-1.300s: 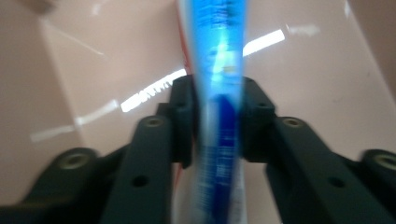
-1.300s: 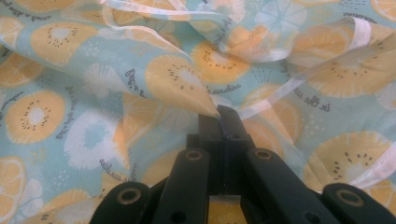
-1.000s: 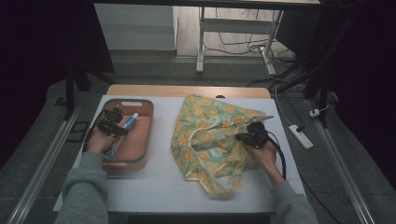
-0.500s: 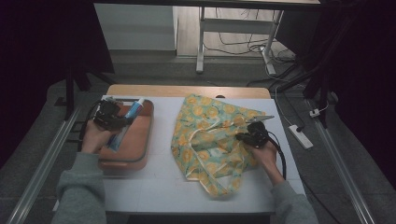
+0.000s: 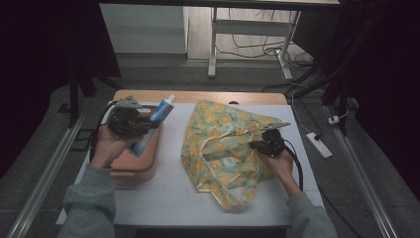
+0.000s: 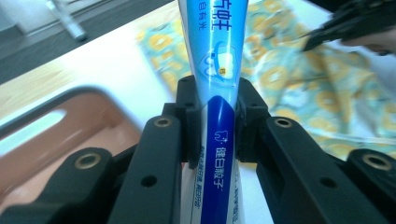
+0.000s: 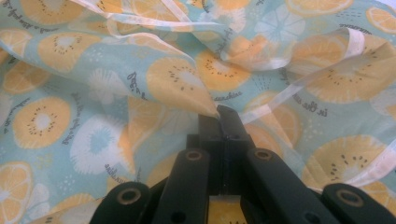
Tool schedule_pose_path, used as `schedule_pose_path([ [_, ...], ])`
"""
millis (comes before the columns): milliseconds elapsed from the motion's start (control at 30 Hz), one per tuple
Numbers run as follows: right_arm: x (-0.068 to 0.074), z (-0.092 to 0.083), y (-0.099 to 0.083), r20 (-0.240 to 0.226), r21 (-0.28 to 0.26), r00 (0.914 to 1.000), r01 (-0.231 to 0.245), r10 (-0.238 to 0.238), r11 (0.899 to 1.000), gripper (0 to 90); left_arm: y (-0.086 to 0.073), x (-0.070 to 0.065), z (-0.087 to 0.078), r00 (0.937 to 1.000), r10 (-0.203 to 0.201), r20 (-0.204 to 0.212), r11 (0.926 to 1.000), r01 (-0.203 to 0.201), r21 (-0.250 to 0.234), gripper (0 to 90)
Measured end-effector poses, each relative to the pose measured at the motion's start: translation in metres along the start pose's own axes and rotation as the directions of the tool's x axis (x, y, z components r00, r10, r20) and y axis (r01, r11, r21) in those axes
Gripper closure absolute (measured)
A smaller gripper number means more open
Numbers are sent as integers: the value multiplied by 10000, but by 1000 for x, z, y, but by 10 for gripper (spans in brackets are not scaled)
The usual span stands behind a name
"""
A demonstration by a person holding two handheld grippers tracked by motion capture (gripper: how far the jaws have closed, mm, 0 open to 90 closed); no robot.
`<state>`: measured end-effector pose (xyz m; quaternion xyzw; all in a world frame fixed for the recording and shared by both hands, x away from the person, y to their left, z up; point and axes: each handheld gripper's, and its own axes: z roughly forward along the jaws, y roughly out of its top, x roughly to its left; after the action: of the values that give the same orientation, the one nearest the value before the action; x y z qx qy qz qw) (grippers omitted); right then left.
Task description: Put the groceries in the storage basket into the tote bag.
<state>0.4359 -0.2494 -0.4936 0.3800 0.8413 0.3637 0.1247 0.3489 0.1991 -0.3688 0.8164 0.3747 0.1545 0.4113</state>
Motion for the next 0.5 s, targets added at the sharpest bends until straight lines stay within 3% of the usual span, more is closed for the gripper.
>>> schedule_pose_path([
  [167, 0, -1, 1, -76, -123, 10000, -7, 6, 9999, 889, 13, -20, 18, 9970, 567, 528, 9984, -570, 37, 747],
  [267, 0, -4, 2, -132, -269, 9999, -68, 65, 9996, 889, 21, -35, 35, 9908, 1041, 861, 9942, -1060, 185, 747],
  [433, 0, -10, 5, -212, -538, 9997, -102, 91, 9985, 889, 34, -61, 65, 9714, 1845, 1496, 9804, -1927, 421, 747],
  [500, -1, -12, 5, -252, -581, 9996, -168, 153, 9982, 889, 39, -71, 78, 9579, 2249, 1786, 9701, -2372, 510, 746],
])
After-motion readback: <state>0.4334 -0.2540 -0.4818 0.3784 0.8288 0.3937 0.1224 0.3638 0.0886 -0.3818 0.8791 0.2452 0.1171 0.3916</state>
